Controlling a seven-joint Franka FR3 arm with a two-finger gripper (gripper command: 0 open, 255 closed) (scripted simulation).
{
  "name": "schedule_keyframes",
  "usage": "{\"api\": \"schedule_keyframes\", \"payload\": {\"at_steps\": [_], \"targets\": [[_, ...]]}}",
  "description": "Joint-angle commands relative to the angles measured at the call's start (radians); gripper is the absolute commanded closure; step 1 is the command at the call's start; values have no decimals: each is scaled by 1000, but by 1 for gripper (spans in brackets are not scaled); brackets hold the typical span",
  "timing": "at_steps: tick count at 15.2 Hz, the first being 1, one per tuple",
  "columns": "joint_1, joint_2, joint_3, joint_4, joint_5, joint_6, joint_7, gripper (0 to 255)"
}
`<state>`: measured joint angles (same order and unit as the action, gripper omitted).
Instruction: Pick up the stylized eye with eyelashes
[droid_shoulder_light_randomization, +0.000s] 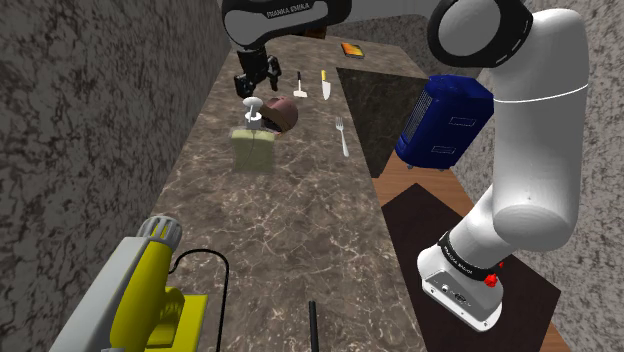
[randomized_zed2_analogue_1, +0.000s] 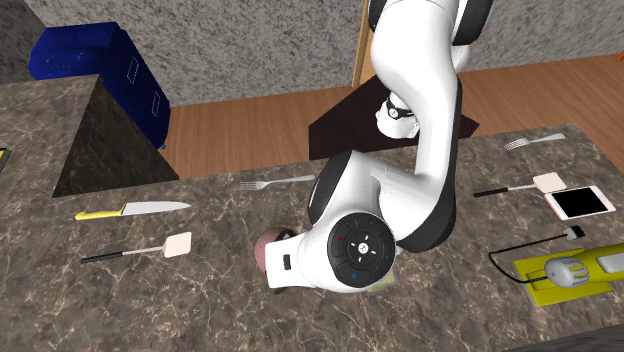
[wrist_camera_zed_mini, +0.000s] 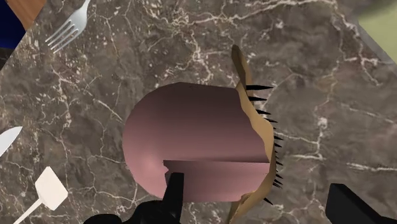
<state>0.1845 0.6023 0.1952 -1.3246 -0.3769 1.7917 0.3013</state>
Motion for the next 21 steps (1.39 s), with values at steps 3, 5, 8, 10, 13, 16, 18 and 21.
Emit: {"api": "schedule_keyframes", "payload": {"at_steps": [3,5,8,10,13,16,18,21], "targets": [[-1,12,-2,-28,-5,39,12,0],[-1,9,-2,-33,-5,41,13,255],[-2,9,-2,-34,-5,42,13,255],[-2,10,-2,-33,-5,41,13,255],[-2,10,-2,-33,-5,41,13,255],[-1,5,-1,-13,-2,18,5,255],[0,-1,0,3,0,-4,-1,255],[2,-9,1,30,4,-38,-11,255]]}}
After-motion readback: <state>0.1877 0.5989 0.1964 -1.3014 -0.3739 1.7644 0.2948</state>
